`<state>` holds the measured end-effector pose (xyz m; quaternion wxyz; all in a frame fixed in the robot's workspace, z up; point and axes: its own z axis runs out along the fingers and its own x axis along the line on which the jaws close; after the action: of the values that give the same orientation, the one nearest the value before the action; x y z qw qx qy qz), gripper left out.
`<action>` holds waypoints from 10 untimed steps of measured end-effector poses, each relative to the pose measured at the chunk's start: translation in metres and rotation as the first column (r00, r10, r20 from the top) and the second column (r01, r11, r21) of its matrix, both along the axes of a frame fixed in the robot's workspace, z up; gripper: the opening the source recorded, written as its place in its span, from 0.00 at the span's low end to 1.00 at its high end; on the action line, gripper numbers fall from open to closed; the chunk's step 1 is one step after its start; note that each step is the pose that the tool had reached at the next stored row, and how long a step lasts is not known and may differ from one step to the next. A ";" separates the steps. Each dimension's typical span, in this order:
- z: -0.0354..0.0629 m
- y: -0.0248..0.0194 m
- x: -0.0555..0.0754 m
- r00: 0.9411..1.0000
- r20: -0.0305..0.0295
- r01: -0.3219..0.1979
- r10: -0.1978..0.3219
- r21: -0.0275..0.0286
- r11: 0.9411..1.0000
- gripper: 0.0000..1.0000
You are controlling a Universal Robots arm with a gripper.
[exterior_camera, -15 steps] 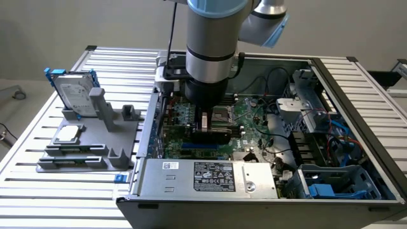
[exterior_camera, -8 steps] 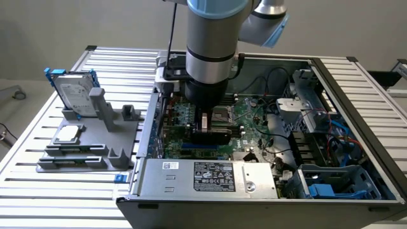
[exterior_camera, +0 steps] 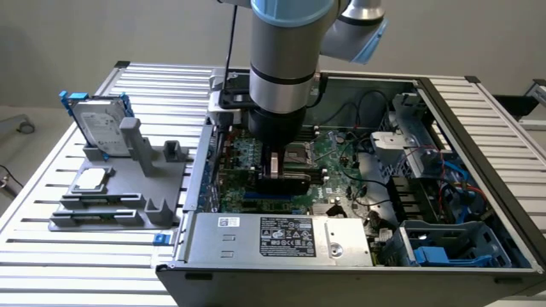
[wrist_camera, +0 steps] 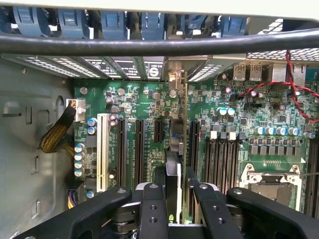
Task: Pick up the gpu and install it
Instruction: 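Insert the gpu into the slot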
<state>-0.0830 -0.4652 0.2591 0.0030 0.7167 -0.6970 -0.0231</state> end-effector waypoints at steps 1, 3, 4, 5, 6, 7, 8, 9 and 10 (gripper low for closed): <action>0.0000 -0.0001 0.000 1.000 0.000 0.000 0.000 0.000 1.000 0.27; -0.0001 -0.0001 0.000 1.000 0.000 0.000 0.000 0.000 1.000 0.27; -0.0001 -0.0002 0.000 1.000 0.000 -0.001 0.001 0.000 1.000 0.27; -0.0001 -0.0002 0.001 1.000 0.000 -0.001 0.001 0.000 1.000 0.27; -0.0001 -0.0002 0.001 1.000 0.000 -0.001 0.001 0.000 1.000 0.27; -0.0001 -0.0002 0.001 1.000 0.000 -0.001 0.001 0.000 1.000 0.27; -0.0001 -0.0002 0.001 1.000 0.000 -0.001 0.001 0.000 1.000 0.27; -0.0001 -0.0002 0.001 1.000 0.000 -0.001 0.001 0.000 1.000 0.27; -0.0004 -0.0003 0.002 1.000 0.000 -0.001 0.001 0.000 1.000 0.27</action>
<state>-0.0814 -0.4656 0.2587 0.0030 0.7169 -0.6968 -0.0231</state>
